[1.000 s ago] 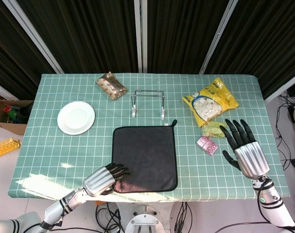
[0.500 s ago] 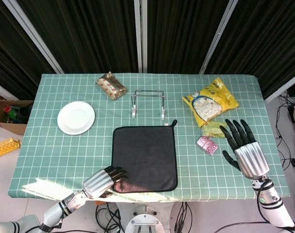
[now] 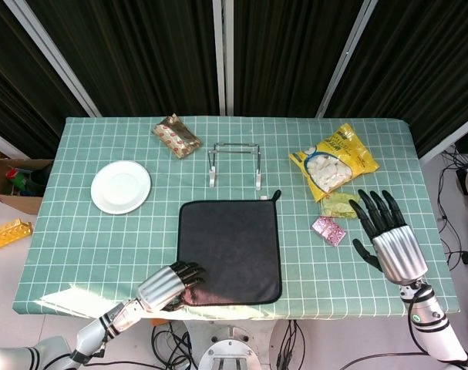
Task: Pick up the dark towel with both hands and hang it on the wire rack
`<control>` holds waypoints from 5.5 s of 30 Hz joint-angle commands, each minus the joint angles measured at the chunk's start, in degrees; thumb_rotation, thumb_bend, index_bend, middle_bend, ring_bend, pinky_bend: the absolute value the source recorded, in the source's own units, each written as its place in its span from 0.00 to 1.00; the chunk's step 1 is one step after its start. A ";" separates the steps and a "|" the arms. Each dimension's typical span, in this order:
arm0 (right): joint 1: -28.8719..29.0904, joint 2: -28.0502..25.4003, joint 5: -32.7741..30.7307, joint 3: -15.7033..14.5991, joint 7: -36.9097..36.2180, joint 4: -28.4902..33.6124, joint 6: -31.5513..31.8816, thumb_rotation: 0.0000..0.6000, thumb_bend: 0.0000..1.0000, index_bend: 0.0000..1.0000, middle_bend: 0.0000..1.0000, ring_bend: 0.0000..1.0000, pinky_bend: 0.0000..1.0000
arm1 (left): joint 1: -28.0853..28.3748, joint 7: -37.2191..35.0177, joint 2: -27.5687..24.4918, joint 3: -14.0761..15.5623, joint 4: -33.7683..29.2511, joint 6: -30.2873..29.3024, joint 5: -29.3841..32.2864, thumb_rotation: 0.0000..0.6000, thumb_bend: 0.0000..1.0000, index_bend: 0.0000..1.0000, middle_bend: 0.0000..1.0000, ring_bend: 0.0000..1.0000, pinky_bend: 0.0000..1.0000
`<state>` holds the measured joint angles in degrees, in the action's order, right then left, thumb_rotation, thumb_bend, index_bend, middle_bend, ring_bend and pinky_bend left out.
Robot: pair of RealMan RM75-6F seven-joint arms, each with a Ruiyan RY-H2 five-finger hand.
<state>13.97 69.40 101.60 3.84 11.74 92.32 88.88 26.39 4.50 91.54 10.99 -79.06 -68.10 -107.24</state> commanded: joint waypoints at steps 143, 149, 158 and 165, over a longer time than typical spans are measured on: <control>11.52 31.30 0.38 -11.72 -11.78 -16.36 -23.23 1.00 0.48 0.50 0.00 0.00 0.00 | -0.67 -12.58 -4.84 -5.65 -8.54 -6.62 7.39 1.00 0.53 0.82 0.30 0.23 0.34; 10.40 32.41 1.08 -11.13 -12.40 -18.47 -18.91 1.00 0.48 0.61 0.00 0.00 0.00 | -0.81 -13.52 -4.93 -5.62 -8.69 -7.04 7.21 1.00 0.53 0.82 0.30 0.23 0.34; 9.54 34.13 0.94 -9.78 -13.88 -21.07 -14.93 1.00 0.47 0.78 0.00 0.00 0.00 | -0.54 -17.75 -5.46 -5.66 -9.43 -6.80 7.69 1.00 0.54 0.82 0.30 0.23 0.33; 9.75 34.24 0.87 -8.30 -15.22 -21.04 -12.60 1.00 0.48 0.94 0.03 0.00 0.00 | -0.41 -21.24 -6.58 -6.06 -10.20 -7.30 8.06 1.00 0.54 0.83 0.30 0.23 0.33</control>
<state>23.66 103.70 102.52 -4.66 -3.30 71.15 76.07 25.94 -16.24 85.24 5.05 -89.06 -75.24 -99.28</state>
